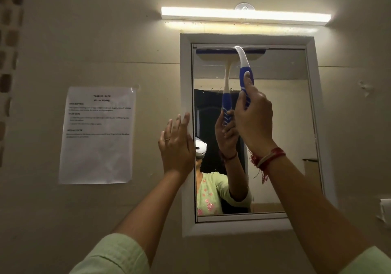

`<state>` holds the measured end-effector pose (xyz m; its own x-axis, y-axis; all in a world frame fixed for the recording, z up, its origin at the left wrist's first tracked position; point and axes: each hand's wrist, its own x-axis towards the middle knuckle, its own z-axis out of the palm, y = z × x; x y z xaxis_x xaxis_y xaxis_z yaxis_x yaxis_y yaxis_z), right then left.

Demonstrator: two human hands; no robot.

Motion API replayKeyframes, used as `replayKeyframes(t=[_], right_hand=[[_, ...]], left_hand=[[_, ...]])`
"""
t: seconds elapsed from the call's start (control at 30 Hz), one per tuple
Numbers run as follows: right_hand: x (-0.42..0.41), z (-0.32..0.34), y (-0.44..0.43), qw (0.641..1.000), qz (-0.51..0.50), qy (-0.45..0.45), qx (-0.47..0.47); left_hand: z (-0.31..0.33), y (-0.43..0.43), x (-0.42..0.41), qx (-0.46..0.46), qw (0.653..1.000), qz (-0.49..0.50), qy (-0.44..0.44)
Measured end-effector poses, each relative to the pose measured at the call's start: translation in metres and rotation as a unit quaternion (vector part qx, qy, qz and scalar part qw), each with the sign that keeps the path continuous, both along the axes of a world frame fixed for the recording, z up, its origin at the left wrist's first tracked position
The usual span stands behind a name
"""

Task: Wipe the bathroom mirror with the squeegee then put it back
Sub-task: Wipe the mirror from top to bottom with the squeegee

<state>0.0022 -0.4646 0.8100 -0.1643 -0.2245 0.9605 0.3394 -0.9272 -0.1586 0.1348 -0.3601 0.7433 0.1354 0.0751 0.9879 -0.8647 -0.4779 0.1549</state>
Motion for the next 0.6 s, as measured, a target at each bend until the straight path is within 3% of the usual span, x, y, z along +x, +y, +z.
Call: replayKeyframes(t=[0.23, 0.47, 0.6], right_hand=[[-0.006, -0.028, -0.001, 0.999, -0.042, 0.027, -0.013], [-0.002, 0.006, 0.004, 0.999, -0.013, 0.031, 0.003], [0.004, -0.029, -0.001, 0.999, -0.028, 0.044, 0.0]], left_hand=[[0.0, -0.001, 0.002, 0.003, 1.0, 0.002, 0.0], [-0.002, -0.002, 0.003, -0.002, 1.0, 0.001, 0.002], [-0.002, -0.003, 0.001, -0.006, 1.0, -0.004, 0.004]])
